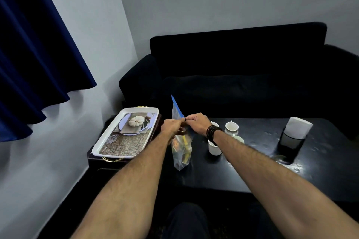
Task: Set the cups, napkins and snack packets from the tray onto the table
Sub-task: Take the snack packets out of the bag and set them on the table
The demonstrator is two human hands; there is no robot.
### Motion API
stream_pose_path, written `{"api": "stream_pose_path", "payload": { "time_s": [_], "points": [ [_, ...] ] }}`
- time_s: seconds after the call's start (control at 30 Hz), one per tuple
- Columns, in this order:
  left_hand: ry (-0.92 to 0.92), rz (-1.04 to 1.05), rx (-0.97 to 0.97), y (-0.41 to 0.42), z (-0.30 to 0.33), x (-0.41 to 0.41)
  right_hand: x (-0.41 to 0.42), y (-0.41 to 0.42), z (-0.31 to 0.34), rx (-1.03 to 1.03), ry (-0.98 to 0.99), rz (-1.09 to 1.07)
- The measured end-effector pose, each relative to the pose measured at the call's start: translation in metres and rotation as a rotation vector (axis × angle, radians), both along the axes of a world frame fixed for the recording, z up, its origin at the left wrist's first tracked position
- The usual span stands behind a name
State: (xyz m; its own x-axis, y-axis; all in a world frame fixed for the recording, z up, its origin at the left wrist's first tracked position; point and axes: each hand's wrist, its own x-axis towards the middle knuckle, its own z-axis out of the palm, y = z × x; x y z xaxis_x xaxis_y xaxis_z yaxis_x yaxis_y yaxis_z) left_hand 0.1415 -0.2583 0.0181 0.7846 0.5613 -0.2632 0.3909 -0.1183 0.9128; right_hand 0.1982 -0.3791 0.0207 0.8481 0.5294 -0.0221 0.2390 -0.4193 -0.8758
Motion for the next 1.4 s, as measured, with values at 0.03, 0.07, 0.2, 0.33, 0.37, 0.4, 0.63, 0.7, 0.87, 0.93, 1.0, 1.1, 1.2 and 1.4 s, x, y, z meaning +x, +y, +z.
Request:
{"api": "stream_pose_path", "payload": {
  "time_s": [0.03,0.07,0.2,0.33,0.37,0.4,0.63,0.7,0.87,0.93,1.0,1.1,1.2,1.4],
  "points": [
    [-0.019,0.019,-0.002,0.000,0.001,0.001,0.000,0.001,0.000,-0.008,-0.004,-0.005],
    [-0.031,0.036,-0.004,0.000,0.001,0.003,0.000,0.002,0.001,-0.012,-0.003,-0.008],
    [-0.004,0.040,0.046,0.001,0.002,0.004,0.001,0.005,-0.002,-0.034,-0.007,0.000],
    [-0.003,0.015,0.108,0.001,0.002,-0.001,0.003,0.006,-0.006,-0.021,0.039,-0.047],
    [-0.006,0.004,0.124,0.000,0.002,-0.003,0.004,0.006,-0.006,-0.013,0.061,-0.051],
    [-0.006,-0.007,0.139,0.000,0.001,-0.004,0.005,0.007,-0.007,-0.004,0.085,-0.047],
    [0.028,-0.016,0.219,-0.001,0.000,-0.007,0.004,0.004,-0.014,-0.007,0.151,-0.098],
    [0.064,-0.046,0.248,-0.003,0.000,-0.007,0.004,0.004,-0.015,-0.018,0.160,-0.122],
    [0.139,-0.102,0.392,-0.010,0.003,-0.010,0.000,0.002,-0.014,-0.042,0.251,-0.105],
    [0.152,-0.134,0.420,-0.010,0.001,-0.011,-0.002,0.001,-0.011,-0.072,0.243,-0.083],
    [0.158,-0.138,0.459,-0.011,-0.002,-0.011,-0.003,0.000,-0.009,-0.125,0.136,-0.079],
    [0.159,-0.131,0.555,-0.011,-0.008,-0.013,-0.008,0.001,-0.009,-0.183,-0.029,-0.104],
    [0.169,-0.109,0.583,-0.011,-0.014,-0.014,-0.013,0.007,-0.012,-0.237,-0.107,-0.137],
    [0.186,-0.052,0.628,-0.013,-0.019,-0.017,-0.022,0.011,-0.012,-0.315,-0.236,-0.171]
  ]
}}
